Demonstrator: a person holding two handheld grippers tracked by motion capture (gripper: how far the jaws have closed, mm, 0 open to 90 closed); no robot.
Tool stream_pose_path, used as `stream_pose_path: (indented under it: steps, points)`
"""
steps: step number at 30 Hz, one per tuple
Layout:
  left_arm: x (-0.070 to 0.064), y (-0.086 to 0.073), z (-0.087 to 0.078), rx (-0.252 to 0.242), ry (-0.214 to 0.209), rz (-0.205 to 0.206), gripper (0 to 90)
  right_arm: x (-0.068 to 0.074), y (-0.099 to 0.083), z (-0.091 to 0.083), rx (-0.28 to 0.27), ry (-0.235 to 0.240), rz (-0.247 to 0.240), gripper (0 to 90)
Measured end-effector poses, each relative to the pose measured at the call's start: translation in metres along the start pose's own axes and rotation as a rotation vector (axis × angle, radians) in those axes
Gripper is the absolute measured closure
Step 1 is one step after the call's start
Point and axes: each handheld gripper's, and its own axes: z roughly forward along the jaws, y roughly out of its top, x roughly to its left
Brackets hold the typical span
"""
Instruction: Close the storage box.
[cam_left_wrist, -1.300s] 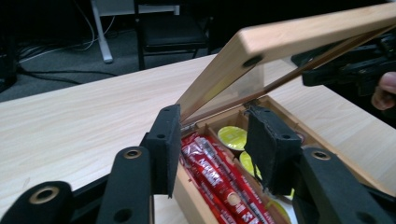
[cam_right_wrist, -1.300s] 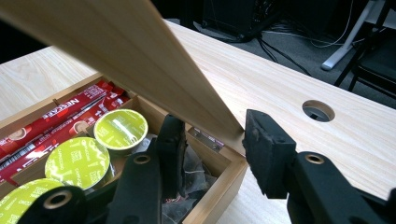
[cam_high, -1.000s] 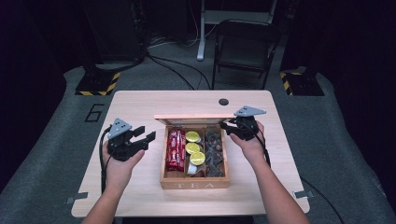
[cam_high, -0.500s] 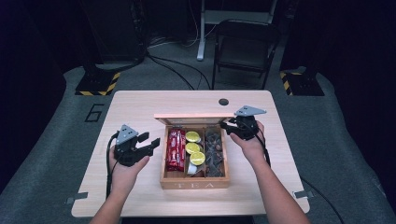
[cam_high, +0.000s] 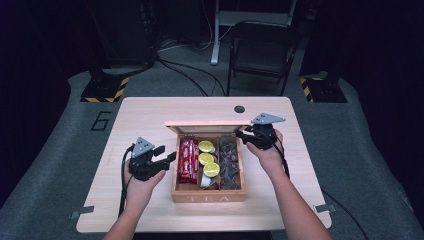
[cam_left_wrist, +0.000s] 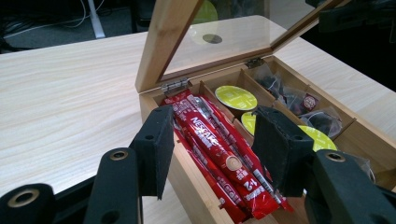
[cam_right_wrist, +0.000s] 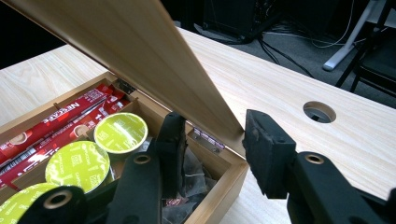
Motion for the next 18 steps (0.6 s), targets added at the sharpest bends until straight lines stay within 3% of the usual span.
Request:
stream_pose_path:
  steps: [9,18]
  points:
    - [-0.006,-0.01,0.013,0.011,-0.006,-0.035,49.6,0.001,-0.001,0.0,0.0,-0.003,-0.001,59.0]
    - [-0.011,-0.021,0.028,0.048,-0.013,-0.039,51.4,0.002,-0.001,-0.001,-0.001,-0.003,0.003,59.0]
